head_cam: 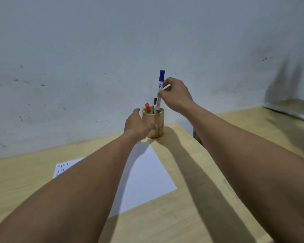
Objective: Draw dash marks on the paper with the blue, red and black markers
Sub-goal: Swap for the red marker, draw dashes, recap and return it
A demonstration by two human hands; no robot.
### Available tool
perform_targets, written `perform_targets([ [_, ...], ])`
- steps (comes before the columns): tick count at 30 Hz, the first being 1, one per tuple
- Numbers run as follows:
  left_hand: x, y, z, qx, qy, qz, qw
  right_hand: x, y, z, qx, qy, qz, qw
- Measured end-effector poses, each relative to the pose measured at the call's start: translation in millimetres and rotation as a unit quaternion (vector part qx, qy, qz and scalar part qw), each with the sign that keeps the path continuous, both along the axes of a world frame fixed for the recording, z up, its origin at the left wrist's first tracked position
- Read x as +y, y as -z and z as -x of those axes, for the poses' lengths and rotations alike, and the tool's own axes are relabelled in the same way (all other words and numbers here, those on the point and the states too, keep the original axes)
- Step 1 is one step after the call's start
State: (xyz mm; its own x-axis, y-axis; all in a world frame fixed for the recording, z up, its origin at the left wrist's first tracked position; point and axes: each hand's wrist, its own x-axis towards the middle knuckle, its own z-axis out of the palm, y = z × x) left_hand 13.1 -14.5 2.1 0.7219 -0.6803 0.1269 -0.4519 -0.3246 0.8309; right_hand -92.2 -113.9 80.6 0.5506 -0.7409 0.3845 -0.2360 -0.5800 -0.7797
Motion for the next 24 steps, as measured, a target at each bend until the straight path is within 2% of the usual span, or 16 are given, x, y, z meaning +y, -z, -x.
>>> perform_targets([
  [9,-23.7,27.6,-8.4,-0.009,0.009,0.054,0.998,-24.6,24.1,-32.4,0.029,-0.005,-0.021,0.999],
  [17,-26.5,31.9,-14.3,0.006,0.013,0.074,0.997,-32.5,33.6,-42.8,0.153,-0.030,-0.011,0.988],
  [24,-26.4,32.2,-17.2,0.009,0.017,0.070,0.997,-37.0,32.0,-44.6,0.143,-0.035,0.005,0.989],
])
